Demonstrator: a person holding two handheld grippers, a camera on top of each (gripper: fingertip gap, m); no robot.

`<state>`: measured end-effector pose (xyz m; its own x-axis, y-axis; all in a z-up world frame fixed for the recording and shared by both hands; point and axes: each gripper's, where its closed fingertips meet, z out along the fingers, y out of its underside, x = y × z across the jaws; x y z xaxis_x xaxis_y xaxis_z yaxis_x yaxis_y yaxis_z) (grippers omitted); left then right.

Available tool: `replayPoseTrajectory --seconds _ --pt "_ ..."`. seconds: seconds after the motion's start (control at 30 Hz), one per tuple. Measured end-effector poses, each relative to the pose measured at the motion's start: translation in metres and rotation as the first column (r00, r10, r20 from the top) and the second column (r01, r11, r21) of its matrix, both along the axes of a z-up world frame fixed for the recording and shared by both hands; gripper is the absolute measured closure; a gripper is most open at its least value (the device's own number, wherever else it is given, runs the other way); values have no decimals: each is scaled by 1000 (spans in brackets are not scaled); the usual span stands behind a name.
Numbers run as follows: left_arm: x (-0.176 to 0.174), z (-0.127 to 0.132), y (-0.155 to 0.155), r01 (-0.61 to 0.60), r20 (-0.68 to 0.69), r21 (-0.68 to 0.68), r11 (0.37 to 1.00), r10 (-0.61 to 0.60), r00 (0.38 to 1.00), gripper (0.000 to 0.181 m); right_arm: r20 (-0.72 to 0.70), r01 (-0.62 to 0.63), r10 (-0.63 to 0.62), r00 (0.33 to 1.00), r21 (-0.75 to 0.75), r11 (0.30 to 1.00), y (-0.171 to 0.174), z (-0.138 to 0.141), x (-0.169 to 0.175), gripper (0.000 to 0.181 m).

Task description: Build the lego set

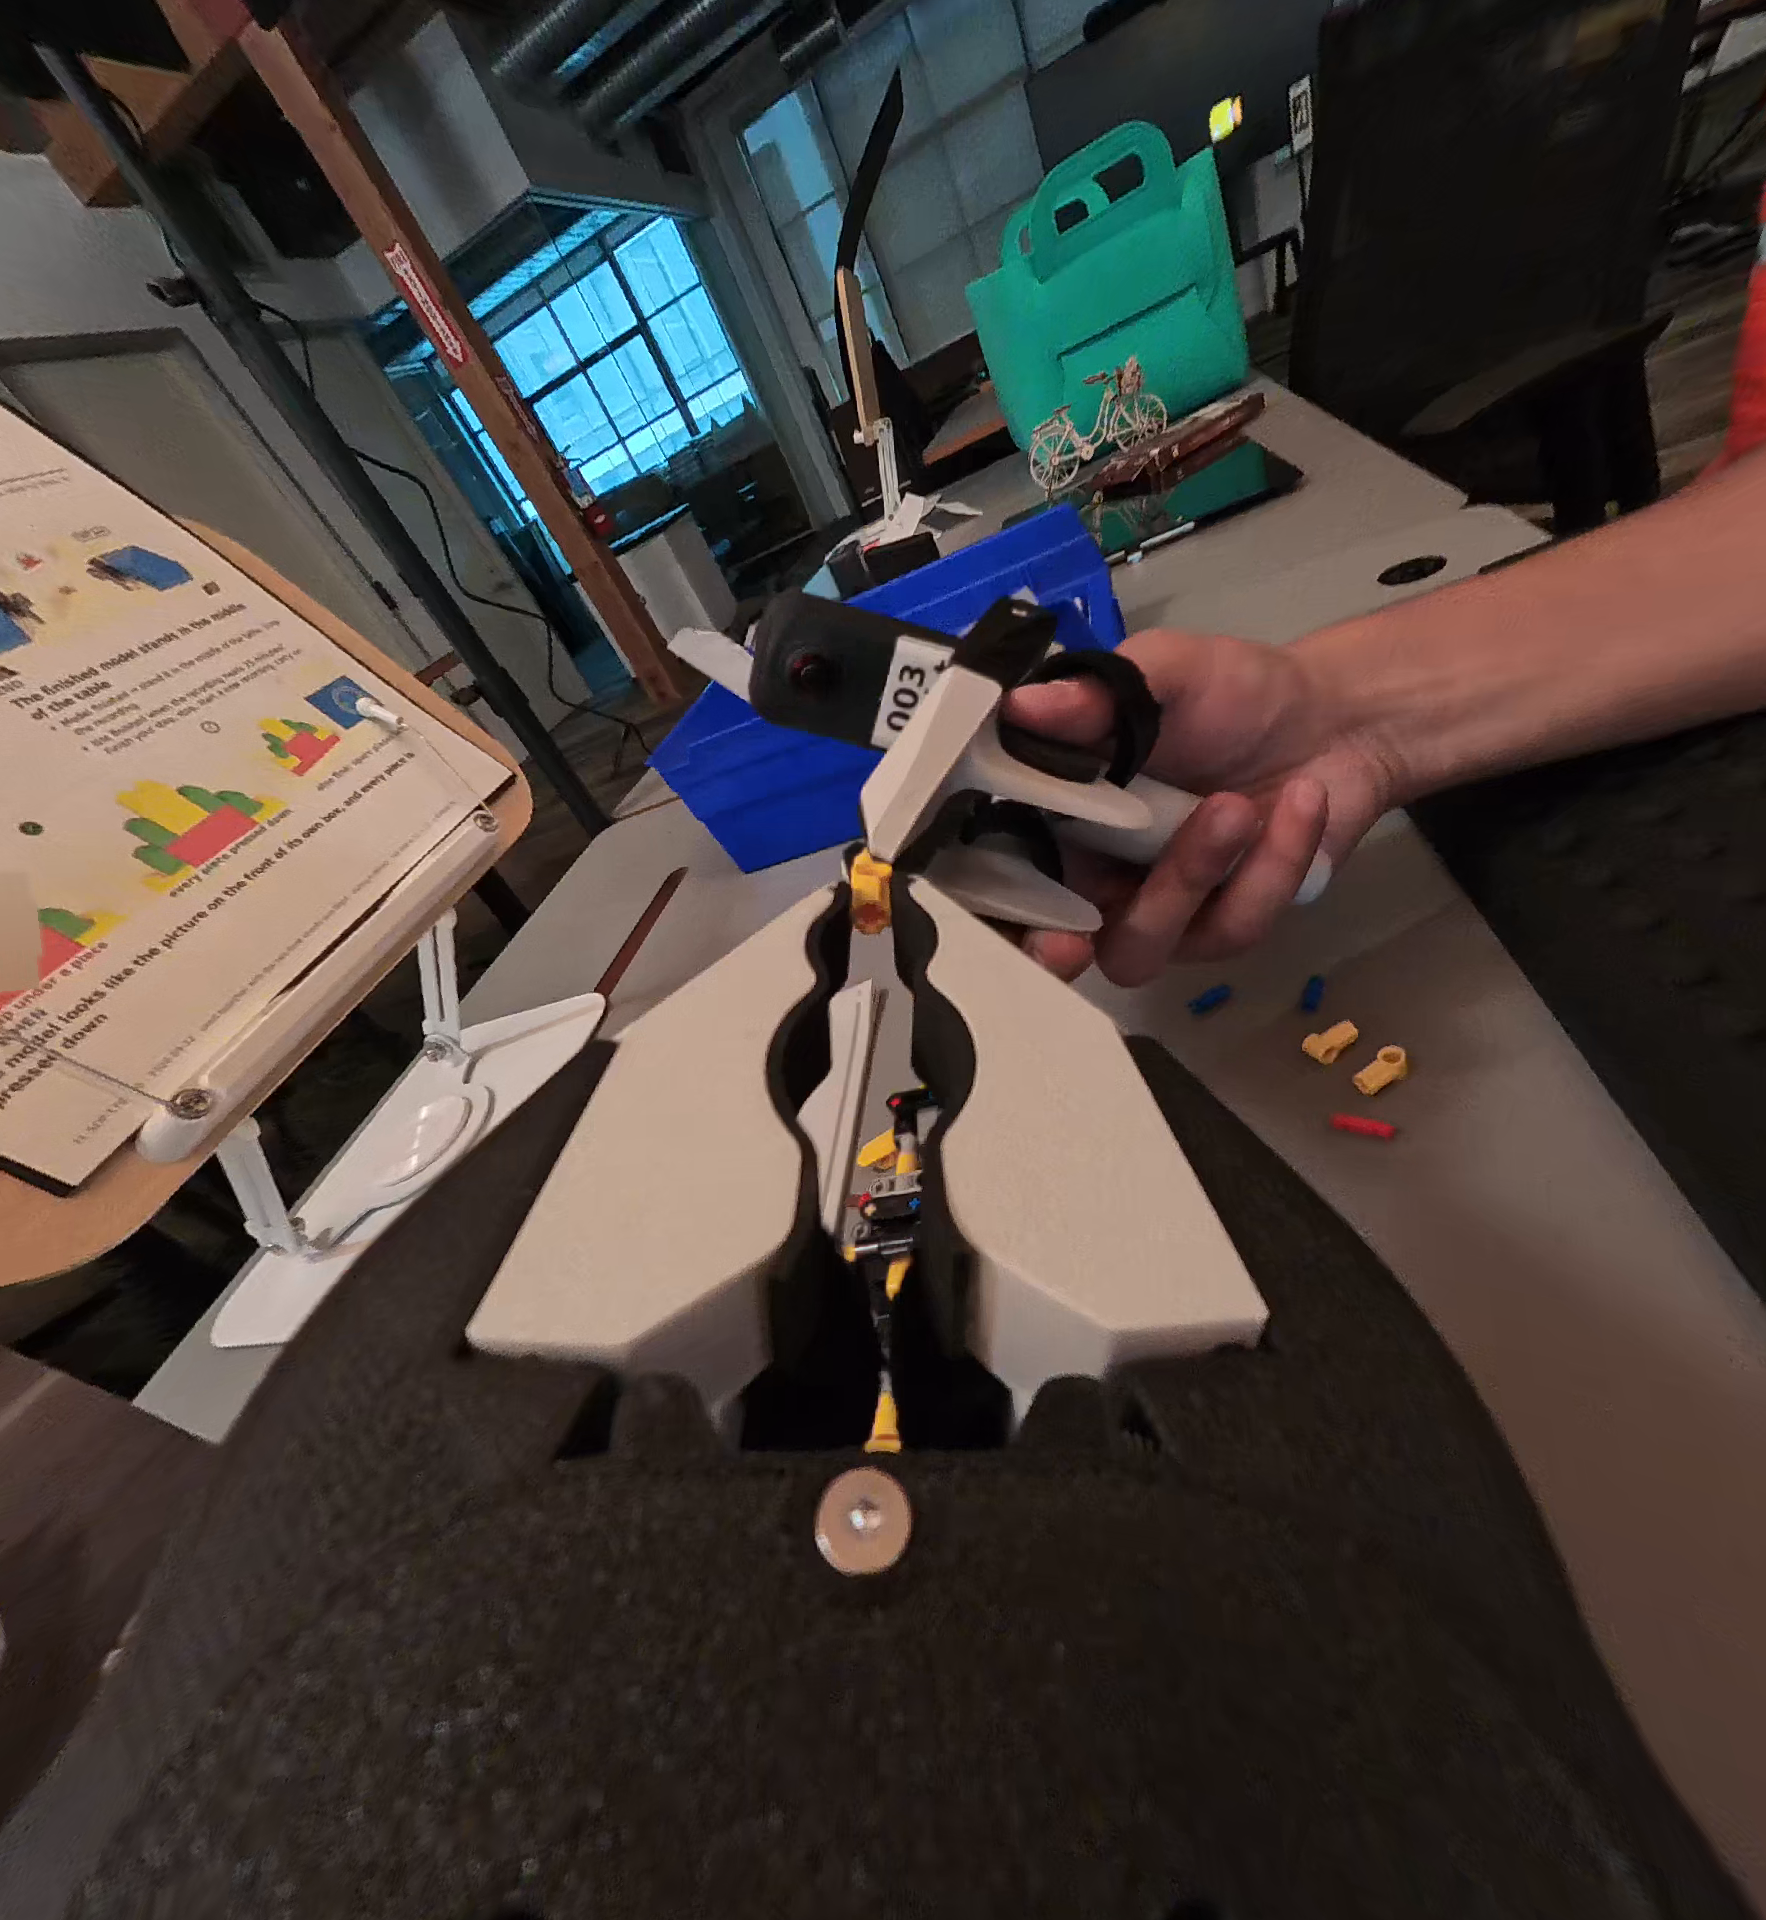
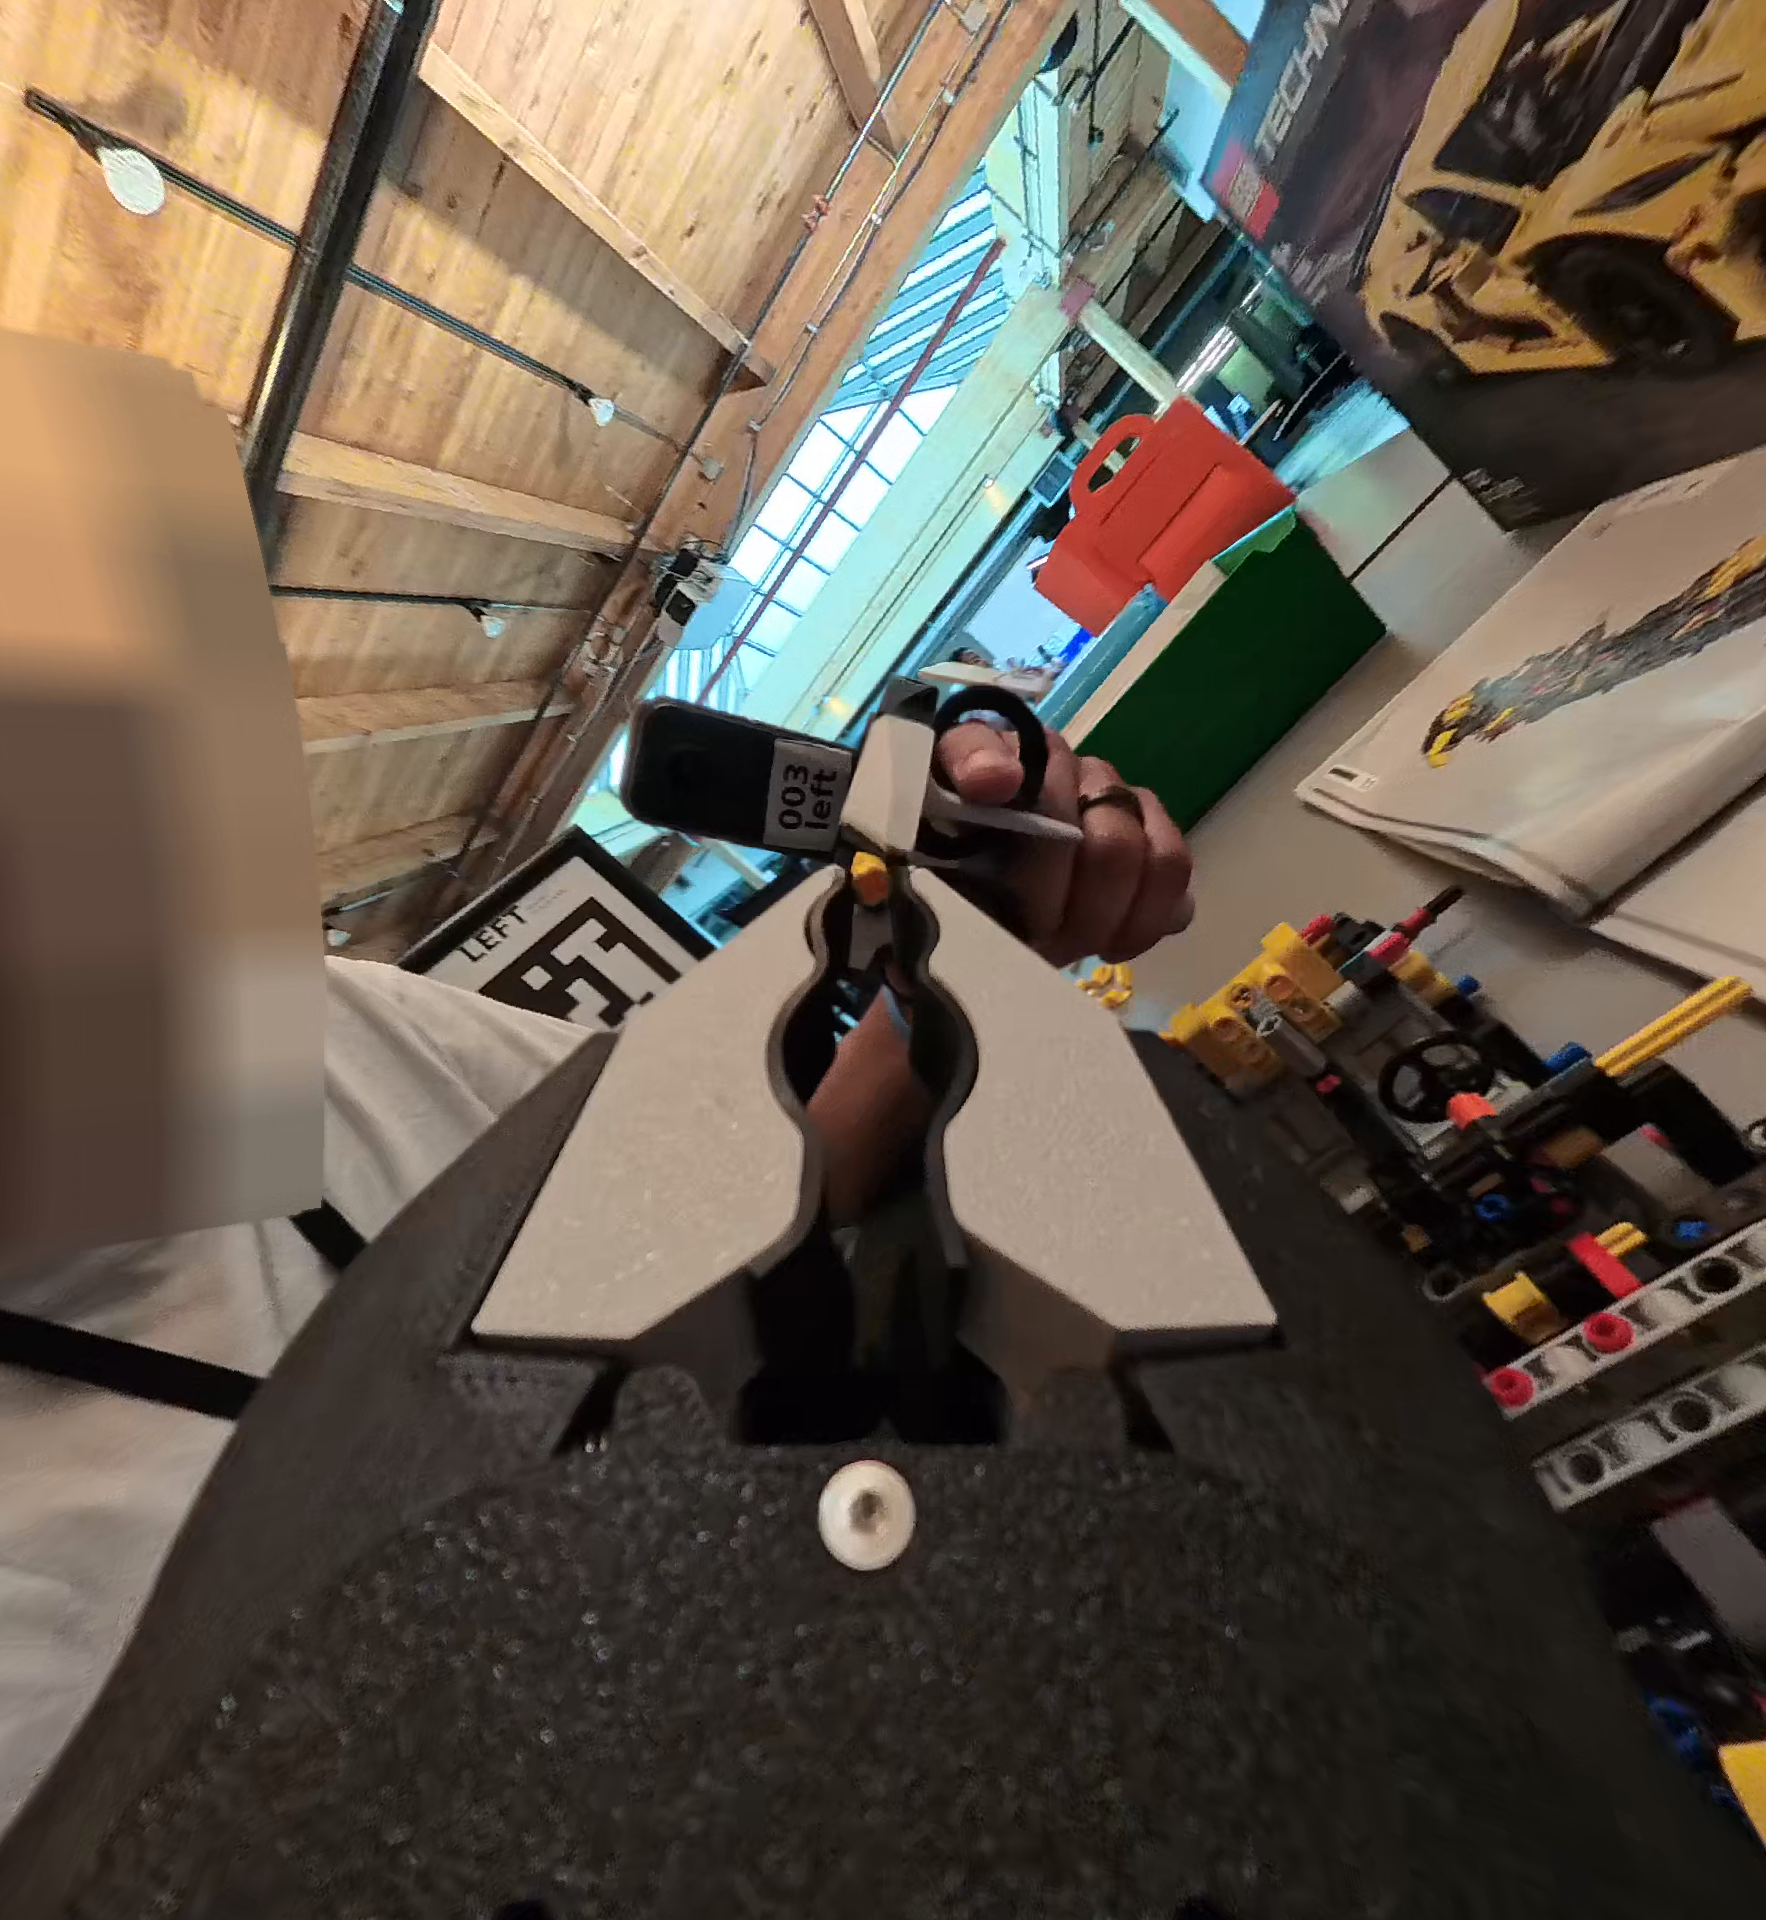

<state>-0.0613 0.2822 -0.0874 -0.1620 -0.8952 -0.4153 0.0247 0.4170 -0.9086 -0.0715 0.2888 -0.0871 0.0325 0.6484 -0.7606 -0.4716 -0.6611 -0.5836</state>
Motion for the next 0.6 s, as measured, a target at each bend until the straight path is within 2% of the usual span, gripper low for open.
replayPoseTrajectory --seconds 0.23,0.33,0.6 --pt "-1 0 -3 18 -10 -19 1000 -18 1000 174 -31 -40 40 999 -17 999 -3 -1 -2 175" --pt "0 2 -6 20 2 -19 1000 -20 1000 174 -97 -89 86 992 -35 995 -6 2 -2 175" --pt "1 2 -8 18 -2 -8 1000 -18 1000 174 -168 -152 138 976 -72 986 -9 2 -3 175"
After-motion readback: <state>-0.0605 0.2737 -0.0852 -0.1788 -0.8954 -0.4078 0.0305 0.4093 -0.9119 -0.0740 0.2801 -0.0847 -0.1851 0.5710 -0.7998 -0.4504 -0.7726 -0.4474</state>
